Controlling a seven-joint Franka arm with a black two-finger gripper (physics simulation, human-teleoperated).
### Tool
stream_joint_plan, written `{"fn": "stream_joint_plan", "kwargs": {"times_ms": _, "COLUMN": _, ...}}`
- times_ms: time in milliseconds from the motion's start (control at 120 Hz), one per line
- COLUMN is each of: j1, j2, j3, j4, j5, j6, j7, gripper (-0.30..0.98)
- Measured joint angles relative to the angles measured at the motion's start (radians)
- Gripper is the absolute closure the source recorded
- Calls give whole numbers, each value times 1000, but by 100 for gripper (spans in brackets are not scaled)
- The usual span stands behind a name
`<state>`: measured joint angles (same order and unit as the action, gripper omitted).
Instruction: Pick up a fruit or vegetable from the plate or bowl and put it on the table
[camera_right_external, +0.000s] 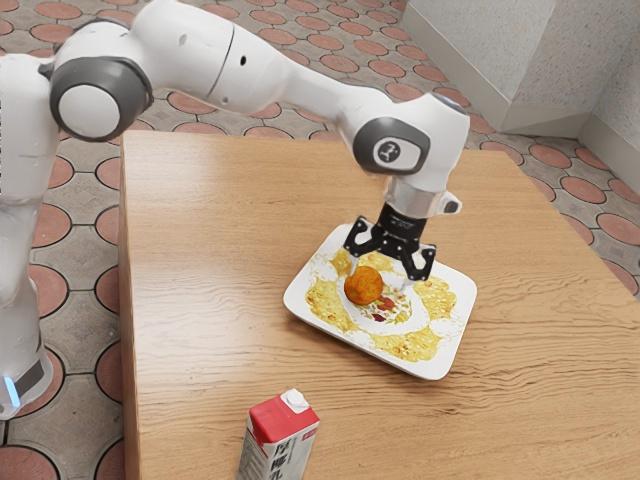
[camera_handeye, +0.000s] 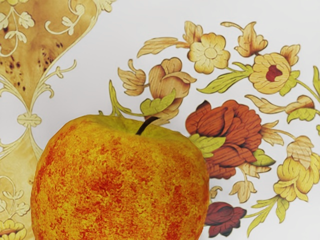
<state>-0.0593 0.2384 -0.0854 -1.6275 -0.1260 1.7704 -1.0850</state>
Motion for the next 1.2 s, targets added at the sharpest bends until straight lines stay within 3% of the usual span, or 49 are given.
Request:
{"fn": "stream_joint_plan", "kwargs": {"times_ms": 150, "j1": 0, "j2": 20, "j3": 2, "j4": 21, "j5": 0, "j6": 16, "j7": -5, "gripper": -1}}
{"fn": "stream_joint_plan", "kwargs": {"times_ms": 208, "j1": 1, "j2": 35, "j3": 2, "j4": 22, "j5": 0, "j6": 20, "j7": -7, "gripper": -10}}
{"fn": "stream_joint_plan", "kwargs": {"times_ms": 283, "j1": 2, "j2": 53, "j3": 3, "j4": 22, "j5": 1, "j6": 24, "j7": -8, "gripper": 0}}
{"fn": "stream_joint_plan", "kwargs": {"times_ms": 492, "j1": 7, "j2": 67, "j3": 17, "j4": 18, "j5": 2, "j6": 27, "j7": -9, "gripper": 1}}
{"fn": "stream_joint_plan", "kwargs": {"times_ms": 617, "j1": 7, "j2": 69, "j3": 27, "j4": 16, "j5": 2, "j6": 25, "j7": -9, "gripper": 23}}
{"fn": "stream_joint_plan", "kwargs": {"times_ms": 683, "j1": 6, "j2": 68, "j3": 27, "j4": 18, "j5": 8, "j6": 17, "j7": -9, "gripper": 29}}
{"fn": "stream_joint_plan", "kwargs": {"times_ms": 1200, "j1": 1, "j2": -37, "j3": 31, "j4": 148, "j5": 79, "j6": -150, "j7": -14, "gripper": 33}}
